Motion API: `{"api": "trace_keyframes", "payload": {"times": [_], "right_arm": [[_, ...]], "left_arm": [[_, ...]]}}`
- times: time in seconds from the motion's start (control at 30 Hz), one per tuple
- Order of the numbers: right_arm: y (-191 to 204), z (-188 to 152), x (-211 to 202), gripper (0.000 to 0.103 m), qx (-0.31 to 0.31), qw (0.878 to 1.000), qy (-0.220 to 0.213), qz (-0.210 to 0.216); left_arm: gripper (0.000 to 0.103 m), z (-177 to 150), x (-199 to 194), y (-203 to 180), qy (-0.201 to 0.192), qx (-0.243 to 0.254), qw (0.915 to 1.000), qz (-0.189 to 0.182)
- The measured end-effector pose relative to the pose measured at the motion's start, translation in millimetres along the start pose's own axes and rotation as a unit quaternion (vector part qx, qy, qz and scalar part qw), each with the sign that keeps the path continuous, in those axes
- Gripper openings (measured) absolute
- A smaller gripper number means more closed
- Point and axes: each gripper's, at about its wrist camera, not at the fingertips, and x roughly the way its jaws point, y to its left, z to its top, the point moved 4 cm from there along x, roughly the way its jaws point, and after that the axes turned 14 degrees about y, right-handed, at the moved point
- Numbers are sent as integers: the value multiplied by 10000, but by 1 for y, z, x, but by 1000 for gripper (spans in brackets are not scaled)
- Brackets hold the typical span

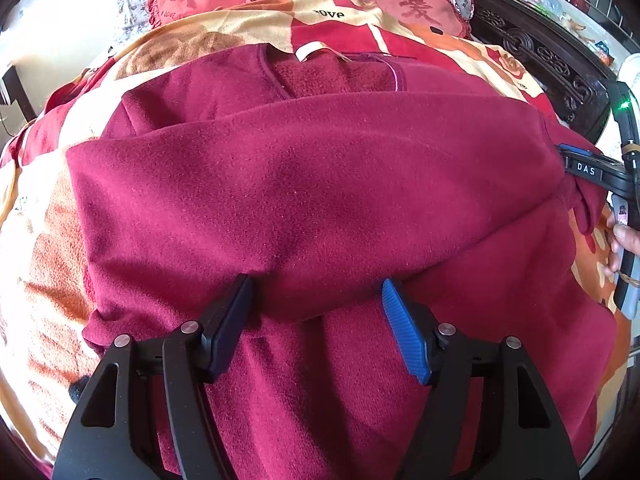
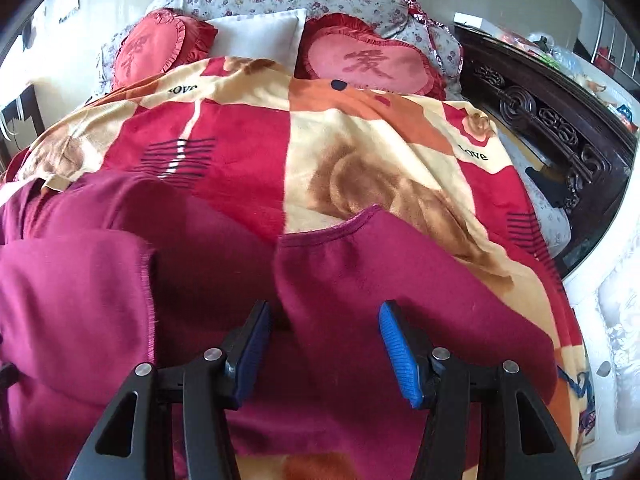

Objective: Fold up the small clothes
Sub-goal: 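Grasp the other sleeve cuff with the right gripper and lift it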

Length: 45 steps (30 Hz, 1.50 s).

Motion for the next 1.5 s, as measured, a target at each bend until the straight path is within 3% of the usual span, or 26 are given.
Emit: {"api": "trace_keyframes", "payload": {"times": [0.03,0.1,0.2,0.33,0.57,0.63,0.73,0.77,0.8,0.87,1.03,1.13,1.17,1.23,1.27,1.33,1.37,1.5], "right_arm": [[-4,0,2,43,22,10000,-8,15],[-13,-3,-1,23,173,9997,-72,167],[-33,-9,-18,10,705,9929,-216,932],[-60,-11,-58,10,1174,9732,-644,1870],[-70,8,-178,10,1009,9393,-1896,2674],[-59,14,-203,10,762,9416,-2048,2561],[-47,22,-203,11,718,9574,-1841,2108],[-43,22,-191,24,773,9637,-1631,1966],[-41,20,-180,61,818,9685,-1448,1853],[-32,14,-141,95,817,9822,-895,1436],[-11,-2,-64,95,280,9987,-348,261],[-12,-1,-26,94,311,9995,-73,-21],[-16,1,-16,90,412,9991,-44,-21],[-29,0,0,63,550,9985,-15,9],[-36,0,9,36,607,9981,93,90],[-48,1,14,26,790,9958,127,454],[-56,-1,7,10,905,9942,31,586],[-85,-6,-56,8,1399,9795,-619,1309]], "left_arm": [[68,0,0,0,-2,21,10000,7],[68,0,0,0,-6,37,10000,-2],[68,0,-4,1,-10,29,10000,-63],[68,2,-19,8,-46,-138,9996,-258],[68,4,-50,35,-300,-546,9972,-408],[68,1,-55,41,-333,-649,9964,-428],[68,-4,-57,47,-298,-742,9955,-511],[68,-7,-57,47,-285,-746,9954,-520],[68,-9,-57,48,-271,-745,9955,-521],[68,-13,-54,47,-214,-731,9957,-523],[68,-19,-45,45,-30,-703,9964,-468],[68,-19,-41,41,4,-709,9964,-471],[68,-19,-40,39,30,-698,9965,-468],[68,-19,-38,36,74,-667,9967,-453],[68,-18,-38,35,82,-651,9968,-457],[68,-18,-39,35,65,-621,9969,-488],[68,-18,-39,35,48,-629,9967,-505],[68,-16,-38,40,55,-750,9952,-626]]}}
